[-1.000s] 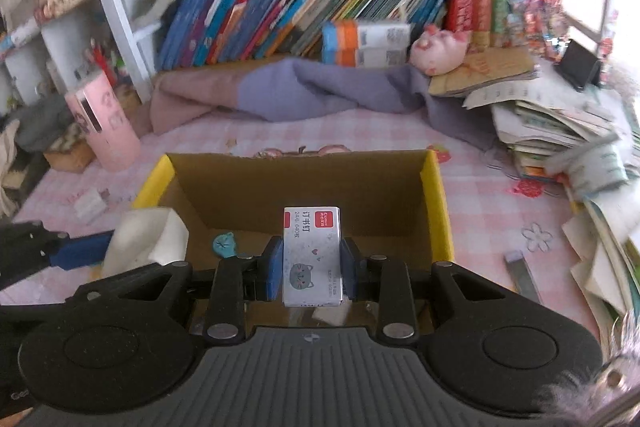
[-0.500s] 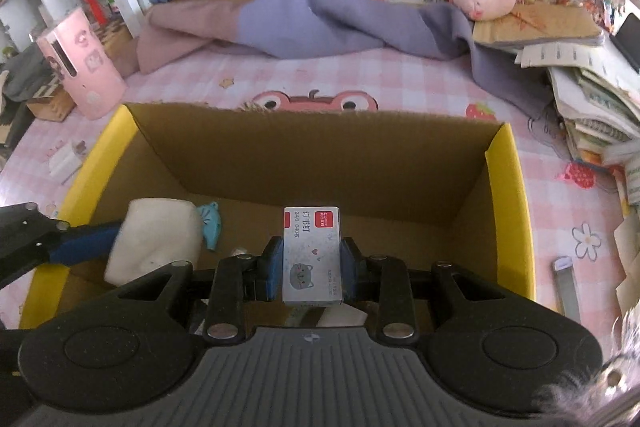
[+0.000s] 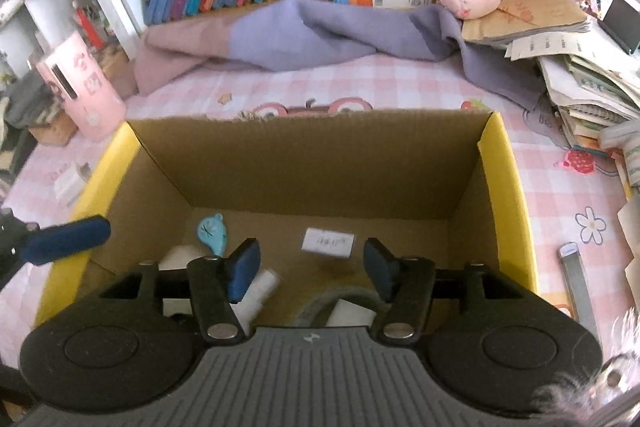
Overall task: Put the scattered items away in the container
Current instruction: 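Lower both tools into the yellow box and open them, releasing sponge and card box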
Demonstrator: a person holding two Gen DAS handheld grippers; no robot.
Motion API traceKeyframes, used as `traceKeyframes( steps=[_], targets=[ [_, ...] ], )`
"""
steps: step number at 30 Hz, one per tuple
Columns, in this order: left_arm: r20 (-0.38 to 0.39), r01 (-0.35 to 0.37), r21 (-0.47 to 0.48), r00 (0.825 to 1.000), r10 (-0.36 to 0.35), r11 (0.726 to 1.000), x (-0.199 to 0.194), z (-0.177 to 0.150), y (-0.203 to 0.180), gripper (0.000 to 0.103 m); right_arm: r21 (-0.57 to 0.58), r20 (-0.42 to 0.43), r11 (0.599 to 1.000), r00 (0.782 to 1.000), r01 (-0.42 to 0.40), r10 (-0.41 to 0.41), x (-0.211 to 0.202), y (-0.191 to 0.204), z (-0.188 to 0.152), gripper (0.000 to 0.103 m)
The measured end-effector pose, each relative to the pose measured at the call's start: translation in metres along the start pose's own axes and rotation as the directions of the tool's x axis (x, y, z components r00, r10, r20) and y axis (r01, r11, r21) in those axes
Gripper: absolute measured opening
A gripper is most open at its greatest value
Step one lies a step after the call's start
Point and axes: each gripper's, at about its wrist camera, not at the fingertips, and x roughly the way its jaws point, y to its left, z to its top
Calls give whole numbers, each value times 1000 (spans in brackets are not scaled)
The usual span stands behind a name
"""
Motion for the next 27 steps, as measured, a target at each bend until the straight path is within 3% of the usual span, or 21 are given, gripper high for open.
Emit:
traceKeyframes(
  steps=[11,21,27],
  targets=[
    [98,-28,-45,995,33,999,-48,-5,-1,85,-8,137,1000,990,16,-15,-50,13,-11,63],
    [180,-85,-74,979,97,994,-100,-24,1,91,-27,286,996,955,89,-78,-96,39,-40,74],
    [205,-117,-121,969,140,986,-125,-43,9,93,-18,329,991,937,131,-118,-114,57,-62,76]
  ],
)
